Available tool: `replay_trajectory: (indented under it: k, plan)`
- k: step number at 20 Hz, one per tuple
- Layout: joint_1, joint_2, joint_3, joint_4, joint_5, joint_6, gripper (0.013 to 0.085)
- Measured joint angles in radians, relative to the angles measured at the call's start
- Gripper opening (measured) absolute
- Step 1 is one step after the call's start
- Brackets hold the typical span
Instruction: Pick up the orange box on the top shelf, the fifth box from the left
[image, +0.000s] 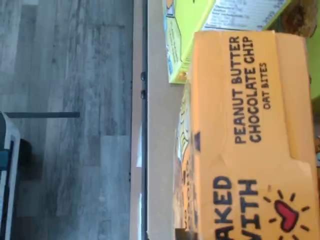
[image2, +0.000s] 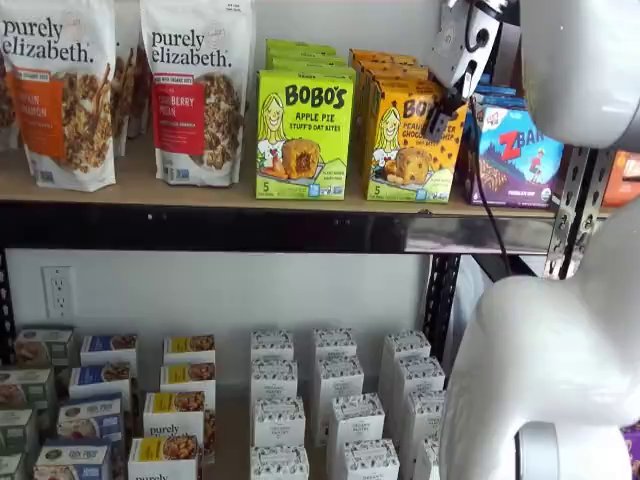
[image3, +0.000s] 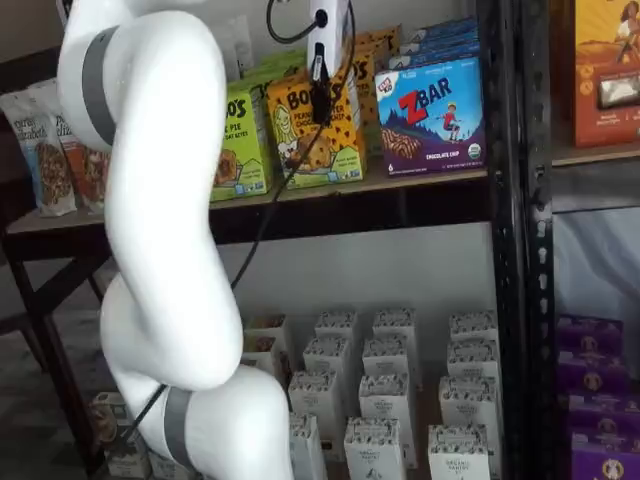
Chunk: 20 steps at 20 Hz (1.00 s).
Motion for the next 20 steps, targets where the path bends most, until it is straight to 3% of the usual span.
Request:
replay_trajectory:
  k: [11,20]
  plan:
    - [-0.016,-0.086,0.041,0.0,0.052,0.0,0.037]
    - [-0.028,-0.212,0.134,-0.042,0.106,-0.012,0.037]
